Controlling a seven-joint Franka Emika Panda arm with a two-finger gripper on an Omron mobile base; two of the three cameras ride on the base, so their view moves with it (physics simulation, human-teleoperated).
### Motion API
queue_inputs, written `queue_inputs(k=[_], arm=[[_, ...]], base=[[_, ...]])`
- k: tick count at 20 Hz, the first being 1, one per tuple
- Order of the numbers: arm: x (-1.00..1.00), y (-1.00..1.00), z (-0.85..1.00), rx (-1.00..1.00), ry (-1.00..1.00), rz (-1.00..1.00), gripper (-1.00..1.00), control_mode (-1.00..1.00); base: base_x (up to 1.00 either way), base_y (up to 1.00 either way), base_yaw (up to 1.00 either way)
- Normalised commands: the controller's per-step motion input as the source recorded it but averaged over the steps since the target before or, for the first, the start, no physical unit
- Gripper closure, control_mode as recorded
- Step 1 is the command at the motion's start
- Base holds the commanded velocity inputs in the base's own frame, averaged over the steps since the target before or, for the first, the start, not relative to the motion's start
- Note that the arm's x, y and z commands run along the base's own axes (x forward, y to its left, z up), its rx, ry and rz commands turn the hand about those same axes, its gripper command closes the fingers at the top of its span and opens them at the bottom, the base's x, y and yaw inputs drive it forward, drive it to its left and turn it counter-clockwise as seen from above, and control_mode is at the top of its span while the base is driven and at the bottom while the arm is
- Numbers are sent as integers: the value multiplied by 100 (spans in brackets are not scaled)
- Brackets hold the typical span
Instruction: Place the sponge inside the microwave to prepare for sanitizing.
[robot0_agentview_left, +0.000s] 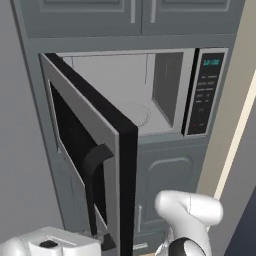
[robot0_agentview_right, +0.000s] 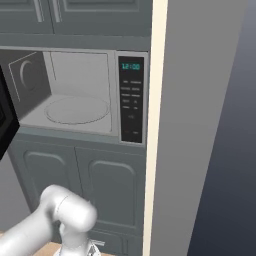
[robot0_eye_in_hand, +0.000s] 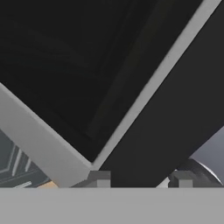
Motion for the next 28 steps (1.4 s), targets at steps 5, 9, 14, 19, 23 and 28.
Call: queue_inputs(k=[5,9,14,19,23,28], arm=[[21,68,-15,0,2,0,100,-100],[23,64,-7,0,2,0,100,-100],[17,59,-2,0,1,0,100,-100],[14,44,-2,0,0,0,100,-100],[0,47,-2,0,0,0,-100,-100],[0,28,0,0,0,0,-100,-100]], base=[[0,0,0],[0,0,0],[0,0,0],[0,0,0],[0,0,0],[0,0,0]])
